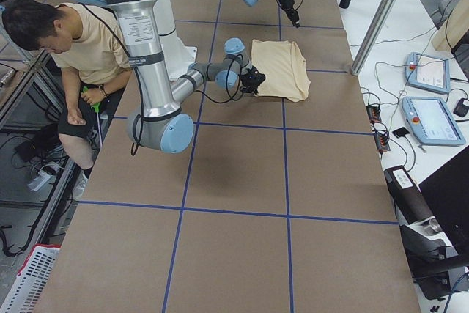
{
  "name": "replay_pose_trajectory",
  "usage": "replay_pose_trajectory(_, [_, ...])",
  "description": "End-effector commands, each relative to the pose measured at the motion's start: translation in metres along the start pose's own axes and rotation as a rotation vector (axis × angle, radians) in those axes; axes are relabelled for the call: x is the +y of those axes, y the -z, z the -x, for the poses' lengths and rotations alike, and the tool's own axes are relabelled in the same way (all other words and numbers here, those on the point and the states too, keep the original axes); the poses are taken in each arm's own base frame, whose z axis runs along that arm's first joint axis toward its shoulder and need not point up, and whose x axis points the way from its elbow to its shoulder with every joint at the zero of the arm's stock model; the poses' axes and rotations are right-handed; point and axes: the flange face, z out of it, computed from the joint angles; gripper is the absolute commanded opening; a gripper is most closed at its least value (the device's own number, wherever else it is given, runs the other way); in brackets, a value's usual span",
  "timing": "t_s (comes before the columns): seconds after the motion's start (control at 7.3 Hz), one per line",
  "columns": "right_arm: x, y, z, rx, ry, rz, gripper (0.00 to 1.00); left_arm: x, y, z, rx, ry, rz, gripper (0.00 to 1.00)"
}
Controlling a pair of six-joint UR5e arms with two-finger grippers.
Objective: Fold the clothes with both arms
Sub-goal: 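Drag the folded shirt corner toward the robot with the right gripper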
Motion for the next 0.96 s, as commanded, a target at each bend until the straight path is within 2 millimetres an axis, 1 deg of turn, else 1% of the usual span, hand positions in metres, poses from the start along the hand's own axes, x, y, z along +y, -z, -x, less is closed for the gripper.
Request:
replay_pose_trajectory(0.0, [0.000, 0.010, 0.006, -0.015, -0.005, 0.011, 0.00, 0.000, 0.000, 0.000, 0.000, 0.000, 0.000, 0.55])
replay_pose_trajectory(0.14, [0.001, 0.026, 0.006, -0.036, -0.010, 0.026, 0.00, 0.000, 0.001, -0.001, 0.003, -0.001, 0.000, 0.55])
replay_pose_trajectory(0.27, [0.009, 0.047, -0.007, -0.013, 0.000, 0.060, 0.00, 0.001, 0.002, -0.002, 0.005, -0.002, 0.006, 0.54])
replay_pose_trajectory(0.41, [0.037, 0.073, -0.023, 0.037, 0.029, 0.118, 0.00, 0.002, 0.002, -0.004, 0.009, -0.005, 0.013, 0.54])
replay_pose_trajectory(0.55, [0.083, 0.091, -0.049, 0.114, 0.084, 0.169, 0.00, 0.003, 0.008, -0.011, 0.026, -0.008, 0.019, 0.54])
replay_pose_trajectory(0.68, [0.127, 0.102, -0.095, 0.213, 0.158, 0.215, 0.00, 0.010, 0.016, -0.017, 0.049, -0.011, 0.079, 0.54])
replay_pose_trajectory(0.82, [0.150, 0.123, -0.123, 0.242, 0.205, 0.276, 0.00, 0.013, 0.020, -0.021, 0.059, -0.009, 0.111, 0.54])
